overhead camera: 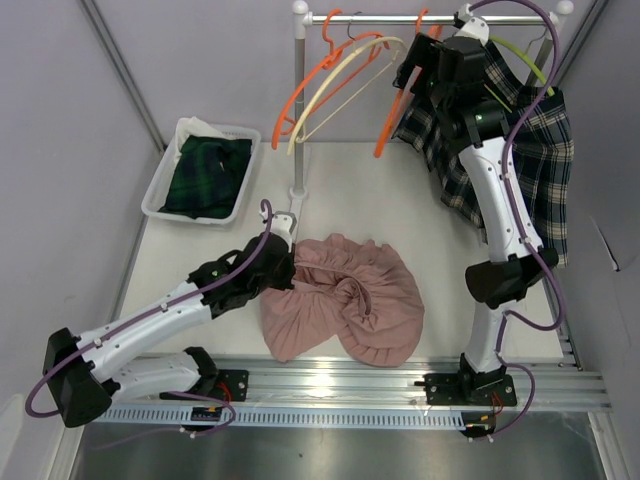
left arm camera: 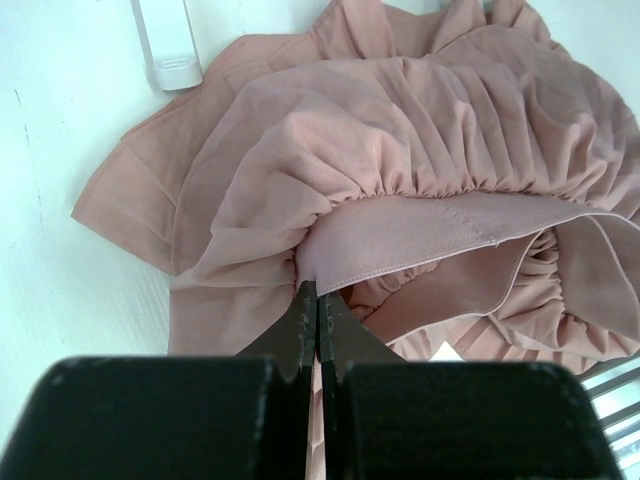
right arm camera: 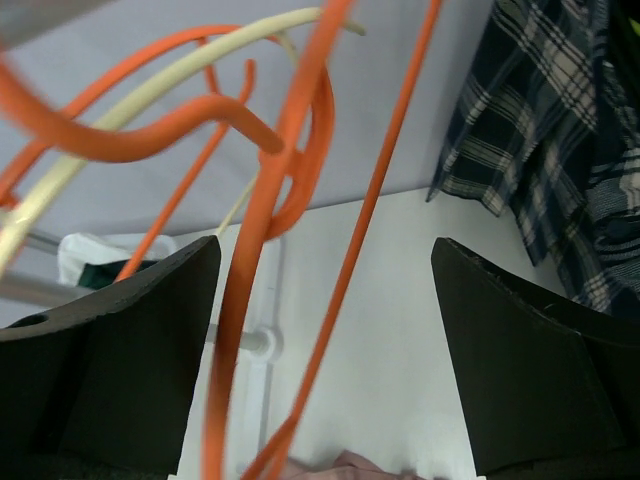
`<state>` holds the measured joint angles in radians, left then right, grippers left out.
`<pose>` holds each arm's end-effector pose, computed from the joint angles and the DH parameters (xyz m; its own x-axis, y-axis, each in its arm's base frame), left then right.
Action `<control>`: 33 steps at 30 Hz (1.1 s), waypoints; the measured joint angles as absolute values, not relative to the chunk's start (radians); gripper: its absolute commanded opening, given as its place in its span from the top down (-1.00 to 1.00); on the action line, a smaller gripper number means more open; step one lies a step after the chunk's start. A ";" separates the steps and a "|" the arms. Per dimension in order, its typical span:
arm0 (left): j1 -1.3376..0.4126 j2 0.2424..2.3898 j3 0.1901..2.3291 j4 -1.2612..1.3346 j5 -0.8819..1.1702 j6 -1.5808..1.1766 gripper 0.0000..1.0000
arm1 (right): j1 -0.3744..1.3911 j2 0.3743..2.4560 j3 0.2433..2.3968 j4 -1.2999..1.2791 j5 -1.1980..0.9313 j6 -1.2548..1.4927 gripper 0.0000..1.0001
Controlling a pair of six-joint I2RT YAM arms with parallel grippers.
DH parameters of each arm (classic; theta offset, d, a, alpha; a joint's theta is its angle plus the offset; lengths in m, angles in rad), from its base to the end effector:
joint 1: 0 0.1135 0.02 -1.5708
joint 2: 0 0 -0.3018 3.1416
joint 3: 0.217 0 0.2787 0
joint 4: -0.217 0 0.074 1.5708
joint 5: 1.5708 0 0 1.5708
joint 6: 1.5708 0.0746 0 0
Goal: Place the skirt on the hanger
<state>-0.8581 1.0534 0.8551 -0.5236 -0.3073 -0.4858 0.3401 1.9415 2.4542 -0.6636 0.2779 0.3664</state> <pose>0.1860 -0.1807 0.2851 -0.6495 0.0709 -0.7570 0.3047 0.9365 -0.1737 0.4604 0.1412 0.5587 -0.1556 0.3104 -0.9378 -0.0100 0.9488 0.3157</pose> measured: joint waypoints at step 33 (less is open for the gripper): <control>-0.858 1.031 0.847 -0.538 -0.307 -0.478 1.00 | 0.317 1.859 2.344 -0.637 0.303 0.162 1.00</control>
